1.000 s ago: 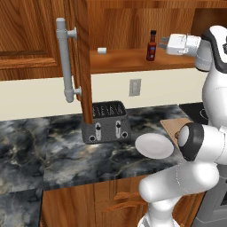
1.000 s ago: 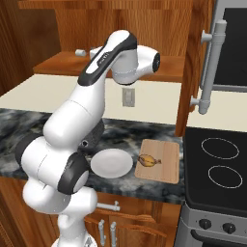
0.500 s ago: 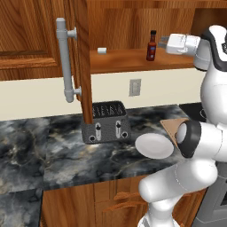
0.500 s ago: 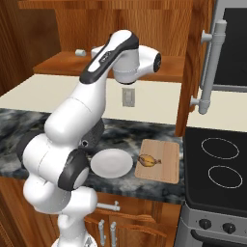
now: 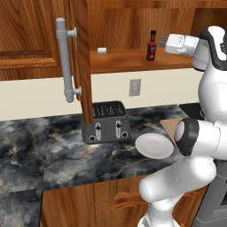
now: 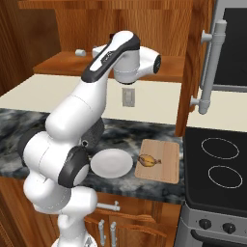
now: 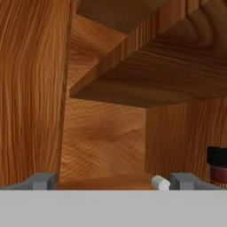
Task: Pick the chicken drumstick from the plate and place it on the cutting board. Then pick the condiment bottle from the cabinet and place it next to the cutting board.
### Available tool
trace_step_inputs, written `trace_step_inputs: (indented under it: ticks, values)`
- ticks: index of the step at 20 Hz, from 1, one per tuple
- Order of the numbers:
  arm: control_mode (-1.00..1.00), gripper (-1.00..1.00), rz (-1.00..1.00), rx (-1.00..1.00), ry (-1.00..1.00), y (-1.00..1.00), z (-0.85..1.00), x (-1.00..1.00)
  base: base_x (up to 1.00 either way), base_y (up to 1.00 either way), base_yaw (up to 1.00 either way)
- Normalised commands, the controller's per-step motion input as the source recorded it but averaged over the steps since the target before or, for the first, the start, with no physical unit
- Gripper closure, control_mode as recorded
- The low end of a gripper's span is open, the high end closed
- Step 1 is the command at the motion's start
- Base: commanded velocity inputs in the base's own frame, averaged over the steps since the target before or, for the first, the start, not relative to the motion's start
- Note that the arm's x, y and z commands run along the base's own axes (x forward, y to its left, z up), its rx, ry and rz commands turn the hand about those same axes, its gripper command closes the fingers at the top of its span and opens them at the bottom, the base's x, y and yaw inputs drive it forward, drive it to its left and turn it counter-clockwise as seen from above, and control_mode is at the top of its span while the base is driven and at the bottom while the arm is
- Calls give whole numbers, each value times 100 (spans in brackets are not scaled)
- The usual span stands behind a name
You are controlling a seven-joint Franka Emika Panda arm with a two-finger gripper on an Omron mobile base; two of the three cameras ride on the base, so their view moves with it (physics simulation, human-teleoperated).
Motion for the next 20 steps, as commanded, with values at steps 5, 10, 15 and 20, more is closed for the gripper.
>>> trace_step_inputs:
  ticks: [5,10,15,20]
  values:
    - [-100,-100,0,0,0,-4,0,4,0,0,0]
    - [-100,-100,0,0,0,-4,0,7,0,0,0]
    - [-100,-100,0,0,0,-3,0,9,0,0,0]
    - [-100,-100,0,0,0,-1,0,8,0,0,0]
